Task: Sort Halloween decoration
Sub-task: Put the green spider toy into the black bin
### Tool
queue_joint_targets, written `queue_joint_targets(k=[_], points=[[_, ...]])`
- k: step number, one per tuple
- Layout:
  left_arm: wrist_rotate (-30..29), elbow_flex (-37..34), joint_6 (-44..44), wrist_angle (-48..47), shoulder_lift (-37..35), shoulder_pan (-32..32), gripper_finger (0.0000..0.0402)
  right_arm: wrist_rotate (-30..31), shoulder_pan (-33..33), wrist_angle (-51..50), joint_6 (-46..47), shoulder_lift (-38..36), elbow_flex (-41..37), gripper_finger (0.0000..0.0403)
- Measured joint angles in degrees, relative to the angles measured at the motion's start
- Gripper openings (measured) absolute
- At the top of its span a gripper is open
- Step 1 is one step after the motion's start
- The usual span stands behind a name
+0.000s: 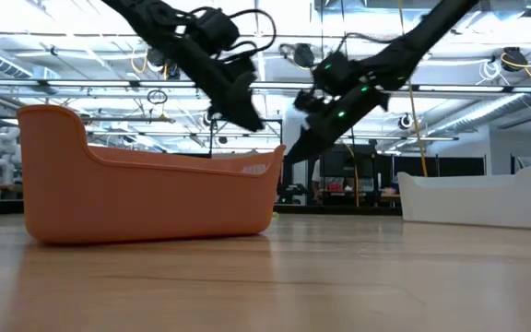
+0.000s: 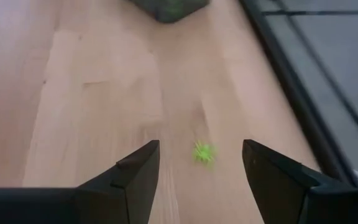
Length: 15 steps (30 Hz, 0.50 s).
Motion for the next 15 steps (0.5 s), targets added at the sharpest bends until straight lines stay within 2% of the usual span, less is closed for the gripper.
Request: queue_joint_targets(k=[3, 6, 10, 15], points=[[-6.7, -6.5, -4.2, 2.5, -4.5, -1.3, 0.0172, -2.6, -1.0, -6.3, -2.1, 5.3, 5.7, 0.0211], [-11.8, -13.1, -9.5, 7.5, -8.7, -3.2, 0.0172, -3.1, -2.0, -12.7, -5.1, 9.7, 10.5, 0.0188], [-14.4, -20.1, -13.8, 12.9, -12.0, -6.5, 0.0172, -3.2, -3.8, -18.8, -10.0, 14.2, 16.1, 0.0129], [-19.2, -23.6, -16.6, 17.0, -12.8, -10.6, 0.0172, -6.1, -5.6, -20.0, -13.7, 17.9, 20.2, 0.0039]])
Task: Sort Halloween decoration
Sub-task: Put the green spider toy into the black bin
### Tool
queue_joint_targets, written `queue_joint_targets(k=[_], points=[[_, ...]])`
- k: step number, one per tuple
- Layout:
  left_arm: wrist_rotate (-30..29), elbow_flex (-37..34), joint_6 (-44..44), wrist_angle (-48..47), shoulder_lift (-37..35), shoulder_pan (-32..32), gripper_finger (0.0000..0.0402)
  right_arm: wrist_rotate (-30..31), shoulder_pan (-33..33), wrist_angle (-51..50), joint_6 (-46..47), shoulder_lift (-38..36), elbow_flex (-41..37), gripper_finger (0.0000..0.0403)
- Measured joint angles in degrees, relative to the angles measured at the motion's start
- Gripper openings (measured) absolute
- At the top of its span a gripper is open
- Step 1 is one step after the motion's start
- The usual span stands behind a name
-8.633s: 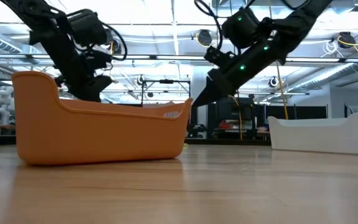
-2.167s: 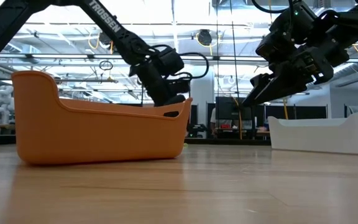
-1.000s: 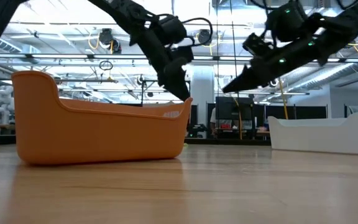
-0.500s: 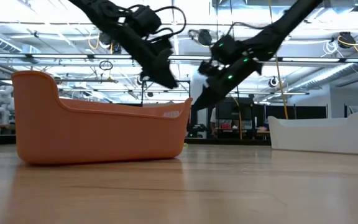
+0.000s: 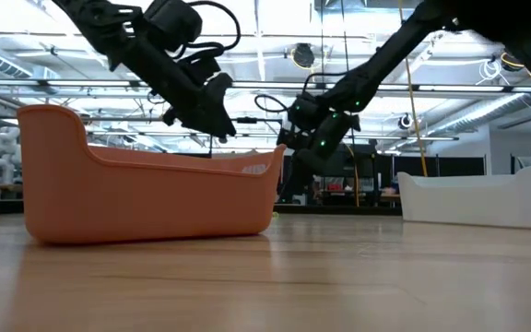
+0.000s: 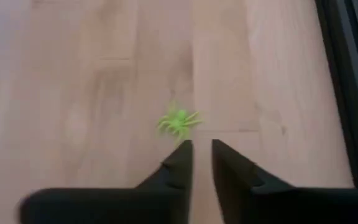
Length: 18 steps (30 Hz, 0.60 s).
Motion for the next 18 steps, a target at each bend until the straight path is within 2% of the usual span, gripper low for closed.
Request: queue_joint_targets(k=[3, 6, 10, 14, 18], points=[[-3.7, -0.6, -1.3, 1.0, 0.0, -2.3, 0.0172, -0.7, -0.5, -0.2, -0.9, 1.9, 1.0, 0.0007], [-6.3, -0.7, -2.0, 1.9, 0.0, -4.1, 0.0172, -4.3, -0.8, -0.2, -1.3, 3.2, 1.4, 0.0011], [-8.2, -0.7, -2.5, 4.0, 0.0, -5.7, 0.0172, -4.6, -0.9, -0.7, -1.7, 4.6, 2.3, 0.0003], [-8.8, -0.7, -2.6, 6.1, 0.0, -6.7, 0.0172, -5.2, -1.1, -1.7, -2.0, 5.8, 4.2, 0.0001], [-8.9, -0.7, -3.0, 6.9, 0.0, -7.2, 0.0172, -9.5, -1.6, -4.4, -2.3, 8.4, 6.6, 0.0001]])
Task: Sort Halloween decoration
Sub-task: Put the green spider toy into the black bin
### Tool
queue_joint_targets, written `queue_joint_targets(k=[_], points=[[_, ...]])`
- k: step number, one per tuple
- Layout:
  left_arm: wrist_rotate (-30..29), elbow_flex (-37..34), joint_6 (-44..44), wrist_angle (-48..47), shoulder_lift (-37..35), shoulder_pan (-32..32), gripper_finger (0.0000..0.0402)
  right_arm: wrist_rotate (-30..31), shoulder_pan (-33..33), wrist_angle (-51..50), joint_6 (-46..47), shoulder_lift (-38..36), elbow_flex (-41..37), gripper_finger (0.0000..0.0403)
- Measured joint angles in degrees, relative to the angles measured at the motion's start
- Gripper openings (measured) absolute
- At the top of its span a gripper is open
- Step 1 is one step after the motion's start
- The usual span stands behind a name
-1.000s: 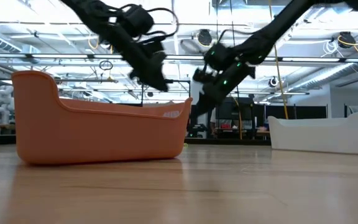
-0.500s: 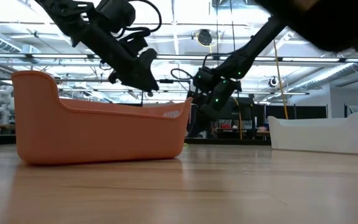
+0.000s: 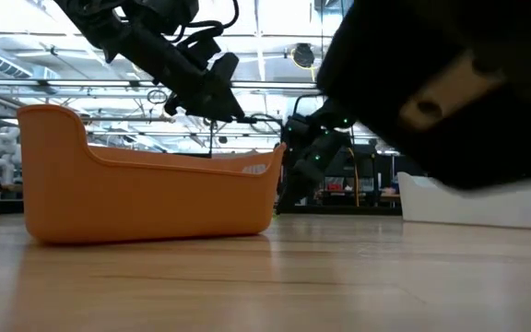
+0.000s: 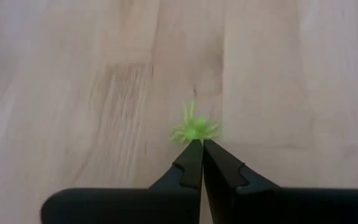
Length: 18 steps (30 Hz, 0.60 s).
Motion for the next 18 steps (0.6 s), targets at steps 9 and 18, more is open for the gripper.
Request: queue_joint_targets(k=[9, 18], points=[[-0.2, 0.0, 0.0, 0.9, 0.0, -1.1, 0.0172, -4.6, -0.2, -12.9, -4.7, 0.6, 3.4, 0.0], [-0.2, 0.0, 0.0, 0.6, 0.0, -1.2, 0.0172, -5.5, -0.2, -31.3, -11.2, -1.0, 5.8, 0.0]])
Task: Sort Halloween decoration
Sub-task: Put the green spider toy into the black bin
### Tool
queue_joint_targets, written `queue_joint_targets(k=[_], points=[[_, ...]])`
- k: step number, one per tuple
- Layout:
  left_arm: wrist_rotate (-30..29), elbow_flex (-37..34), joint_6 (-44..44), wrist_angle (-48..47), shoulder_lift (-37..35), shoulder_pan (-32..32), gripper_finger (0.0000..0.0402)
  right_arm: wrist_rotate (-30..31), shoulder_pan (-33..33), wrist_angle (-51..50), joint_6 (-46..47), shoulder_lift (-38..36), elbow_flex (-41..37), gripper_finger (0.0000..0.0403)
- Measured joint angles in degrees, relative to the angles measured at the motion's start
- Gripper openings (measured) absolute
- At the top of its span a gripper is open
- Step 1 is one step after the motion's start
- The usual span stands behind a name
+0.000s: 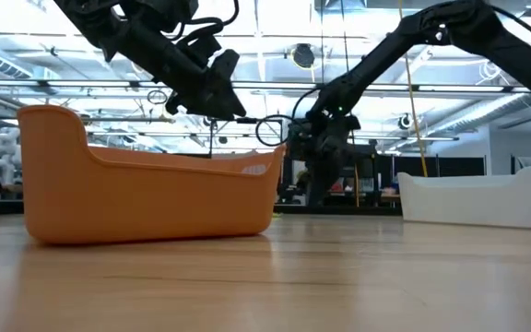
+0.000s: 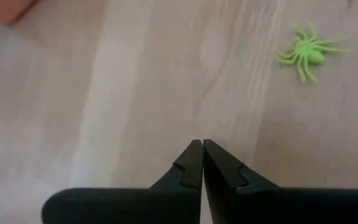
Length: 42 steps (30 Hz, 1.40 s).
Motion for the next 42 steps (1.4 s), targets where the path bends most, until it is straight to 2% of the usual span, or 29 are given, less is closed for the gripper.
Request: queue_joint_targets(k=[5, 10, 12, 17, 21, 33, 37, 40, 42], points=[[0.0, 0.0, 0.5, -1.0, 0.0, 0.0, 0.0172, -0.1, 1.3, -2.7, 2.2, -2.4, 0.0, 0.0], [0.0, 0.0, 0.5, -3.1, 0.0, 0.0, 0.0172, -5.5, 2.0, -1.5, 1.7, -3.7, -0.9, 0.0], [0.0, 0.0, 0.4, -4.1, 0.0, 0.0, 0.0172, -5.7, 1.9, -0.4, 1.5, -3.6, -1.1, 0.0], [0.0, 0.0, 0.4, -4.5, 0.0, 0.0, 0.0172, -0.6, 1.8, 3.7, 2.1, -3.6, -1.1, 0.0], [-0.9, 0.0, 0.4, -4.4, 0.0, 0.0, 0.0172, 4.5, 1.8, 4.8, -1.0, -3.6, -1.1, 0.0], [-1.7, 0.0, 0.4, -4.4, 0.0, 0.0, 0.0172, 6.7, 1.9, 15.9, 2.7, -3.6, -1.1, 0.0], [-3.2, 0.0, 0.4, -4.3, 1.3, 0.8, 0.0172, 5.2, 1.9, 11.7, 3.1, -3.7, -1.1, 0.0], [-2.9, 0.0, 0.5, -4.4, 3.0, 2.5, 0.0172, 0.1, 1.9, 7.8, 3.1, -4.1, -1.1, 0.0], [-2.2, 0.0, 0.5, -4.4, 3.9, 3.5, 0.0172, 0.7, 2.1, 8.2, 2.2, -4.2, -1.1, 0.0]])
